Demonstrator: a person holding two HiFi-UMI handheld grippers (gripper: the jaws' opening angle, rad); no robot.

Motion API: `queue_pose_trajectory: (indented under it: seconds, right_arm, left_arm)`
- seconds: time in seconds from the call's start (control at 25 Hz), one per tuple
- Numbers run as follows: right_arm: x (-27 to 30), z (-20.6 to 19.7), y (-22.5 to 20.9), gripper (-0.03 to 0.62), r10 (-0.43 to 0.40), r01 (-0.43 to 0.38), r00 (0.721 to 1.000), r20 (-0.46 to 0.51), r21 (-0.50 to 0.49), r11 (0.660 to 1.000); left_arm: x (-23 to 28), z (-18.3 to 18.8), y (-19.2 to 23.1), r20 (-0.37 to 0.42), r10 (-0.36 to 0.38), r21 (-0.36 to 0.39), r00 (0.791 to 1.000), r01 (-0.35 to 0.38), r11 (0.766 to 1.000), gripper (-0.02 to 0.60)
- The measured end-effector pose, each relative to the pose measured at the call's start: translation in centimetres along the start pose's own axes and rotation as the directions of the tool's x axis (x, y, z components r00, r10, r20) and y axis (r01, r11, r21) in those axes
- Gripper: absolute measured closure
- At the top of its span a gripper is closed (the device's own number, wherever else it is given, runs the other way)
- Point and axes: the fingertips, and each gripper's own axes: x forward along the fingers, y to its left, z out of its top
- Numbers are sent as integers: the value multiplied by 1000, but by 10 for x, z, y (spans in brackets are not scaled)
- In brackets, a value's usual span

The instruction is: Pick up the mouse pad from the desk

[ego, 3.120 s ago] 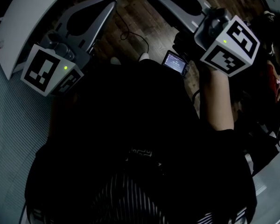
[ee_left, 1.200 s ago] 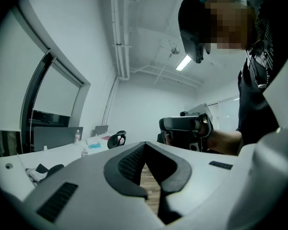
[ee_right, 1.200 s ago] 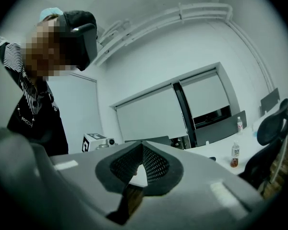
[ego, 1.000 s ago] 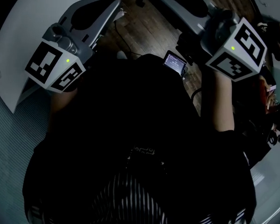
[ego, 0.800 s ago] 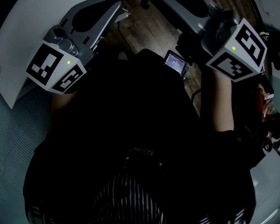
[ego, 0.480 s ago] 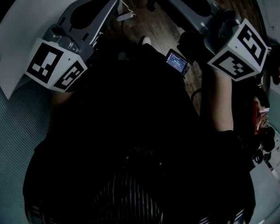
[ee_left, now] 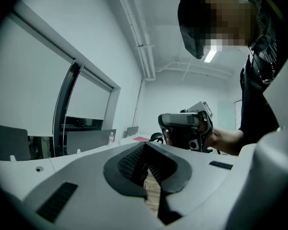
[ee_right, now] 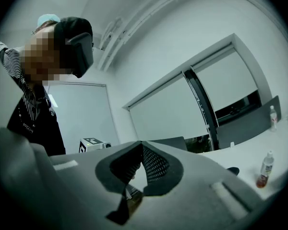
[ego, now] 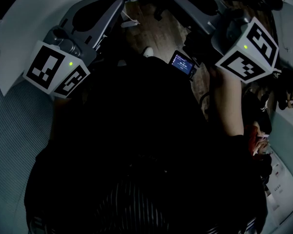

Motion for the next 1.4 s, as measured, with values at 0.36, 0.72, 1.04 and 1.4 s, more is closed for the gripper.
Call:
queue_pose_trajectory:
  seconds: [0.36, 0.72, 1.04, 1.4]
  right_arm:
    - [-17, -1, -56, 589, 98, -99, 995, 9, 70, 993]
    - [-41, -10, -95, 589, 109, -112, 993, 35, 131, 985]
    - [-33, 4, -106, 589, 41, -47, 998, 48, 125, 991]
    - [0, 22, -148, 589, -168, 164, 982, 81, 62, 985]
  left_arm:
    - [41, -10, 14, -63, 109, -19, 992, -110, 994, 574]
    - [61, -22, 10, -145, 133, -5, 980, -135, 991, 574]
    - [79, -12, 33, -124, 64, -11, 990, -65, 998, 574]
    - [99, -8, 107, -88, -98, 2, 991, 98, 995, 574]
